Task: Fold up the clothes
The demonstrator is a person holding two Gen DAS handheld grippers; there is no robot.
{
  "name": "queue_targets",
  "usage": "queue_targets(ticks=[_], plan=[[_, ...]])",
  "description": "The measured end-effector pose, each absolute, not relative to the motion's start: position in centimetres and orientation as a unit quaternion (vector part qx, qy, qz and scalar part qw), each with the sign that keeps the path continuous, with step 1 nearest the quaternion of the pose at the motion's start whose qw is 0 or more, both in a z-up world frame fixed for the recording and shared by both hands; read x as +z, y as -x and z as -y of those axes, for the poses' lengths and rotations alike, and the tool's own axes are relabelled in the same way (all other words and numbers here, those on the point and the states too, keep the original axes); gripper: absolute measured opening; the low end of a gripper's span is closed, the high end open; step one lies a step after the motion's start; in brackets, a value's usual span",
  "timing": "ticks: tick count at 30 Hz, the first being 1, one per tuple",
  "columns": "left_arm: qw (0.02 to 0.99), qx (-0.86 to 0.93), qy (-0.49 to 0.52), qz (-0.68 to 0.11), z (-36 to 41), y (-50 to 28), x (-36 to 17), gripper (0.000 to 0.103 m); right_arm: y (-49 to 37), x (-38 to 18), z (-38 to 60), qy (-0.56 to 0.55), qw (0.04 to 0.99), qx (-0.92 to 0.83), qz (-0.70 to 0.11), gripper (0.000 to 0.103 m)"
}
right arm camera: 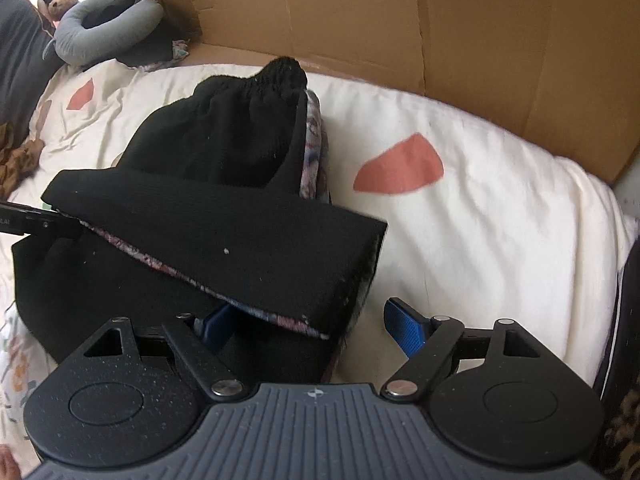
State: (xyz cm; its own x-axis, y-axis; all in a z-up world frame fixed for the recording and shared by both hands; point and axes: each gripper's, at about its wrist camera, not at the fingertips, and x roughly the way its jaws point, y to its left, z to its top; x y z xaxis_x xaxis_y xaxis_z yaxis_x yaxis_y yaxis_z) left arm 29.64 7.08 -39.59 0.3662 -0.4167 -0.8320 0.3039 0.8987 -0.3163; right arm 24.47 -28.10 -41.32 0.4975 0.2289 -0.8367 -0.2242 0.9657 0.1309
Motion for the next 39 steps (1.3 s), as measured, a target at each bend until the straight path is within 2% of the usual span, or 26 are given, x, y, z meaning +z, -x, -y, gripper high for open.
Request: queue_targets(ticks=[25,27,29,33,34,37,39], plan=[[0.87,-0.229,0.077,-0.429,-5.1,-35.2,-35.3,0.05,-30.5,-37.2,29.6,-0.012,0.91,0.094,-0.403,0.083],[0.872,-0.225,0.07,-0.429,-5.3,-35.0,-35.4,0.05,-30.3,-37.1,29.9,-0.017,0.91,0.1,-0.401,0.08],[0.872,-0.218,0.061,-0.433,-5.8,-34.8,-35.7,0.05,-30.1,-37.2,30.2,-0.026,0.907,0.111,-0.406,0.07],[0.874,-0.201,0.051,-0.439,-6.9,-34.5,-36.7,0.049,-29.7,-38.1,30.6,-0.037,0.902,0.118,-0.414,0.057],[0.875,-0.196,0.047,-0.44,-7.2,-34.5,-36.9,0.048,-29.7,-38.2,30.7,-0.041,0.9,0.119,-0.416,0.051],[0.876,-0.185,0.041,-0.444,-8.0,-34.4,-37.6,0.046,-29.9,-38.6,30.9,-0.057,0.897,0.122,-0.422,0.043],[0.874,-0.182,0.041,-0.449,-8.3,-34.6,-38.2,0.043,-30.1,-38.8,31.1,-0.068,0.895,0.122,-0.425,0.028]])
